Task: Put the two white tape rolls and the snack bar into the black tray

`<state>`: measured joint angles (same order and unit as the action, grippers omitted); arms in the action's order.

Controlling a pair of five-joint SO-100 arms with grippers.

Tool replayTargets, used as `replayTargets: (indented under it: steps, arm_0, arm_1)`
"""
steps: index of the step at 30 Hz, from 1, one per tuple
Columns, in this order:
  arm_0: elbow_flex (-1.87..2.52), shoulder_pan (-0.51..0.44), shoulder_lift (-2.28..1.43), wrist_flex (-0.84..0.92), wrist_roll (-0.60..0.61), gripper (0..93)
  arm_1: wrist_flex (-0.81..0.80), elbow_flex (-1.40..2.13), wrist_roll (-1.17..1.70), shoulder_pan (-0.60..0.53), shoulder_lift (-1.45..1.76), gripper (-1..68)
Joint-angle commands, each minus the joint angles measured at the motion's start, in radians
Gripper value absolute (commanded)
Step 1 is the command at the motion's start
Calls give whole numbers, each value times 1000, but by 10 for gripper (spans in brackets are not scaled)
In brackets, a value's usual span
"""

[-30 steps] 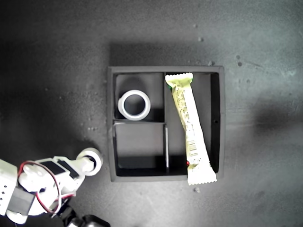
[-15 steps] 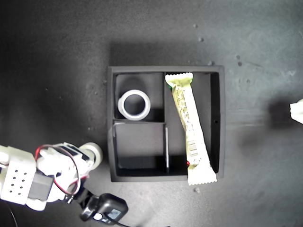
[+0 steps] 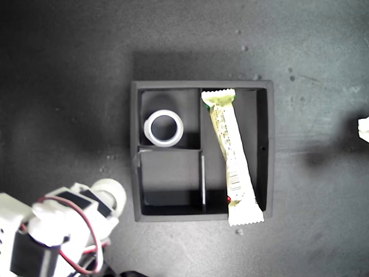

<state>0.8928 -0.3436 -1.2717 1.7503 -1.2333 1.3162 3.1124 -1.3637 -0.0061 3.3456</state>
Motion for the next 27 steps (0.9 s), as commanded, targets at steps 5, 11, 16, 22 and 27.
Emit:
replayTargets:
  steps: [5, 11, 16, 22, 27]
  arm_0:
    - [-620, 51, 430, 80, 61, 0]
    - [-733, 49, 554, 81, 41, 0]
    - [-732, 43, 577, 81, 35, 8]
    - [-703, 41, 552, 83, 48, 119]
    - [-640, 44, 494, 83, 64, 220]
  arm_1:
    - [25, 12, -57, -74, 6, -1]
    - [25, 12, -49, -74, 6, 0]
    - [25, 12, -37, -74, 6, 0]
    - [25, 12, -14, -74, 6, 0]
    - [25, 12, -5, -74, 6, 0]
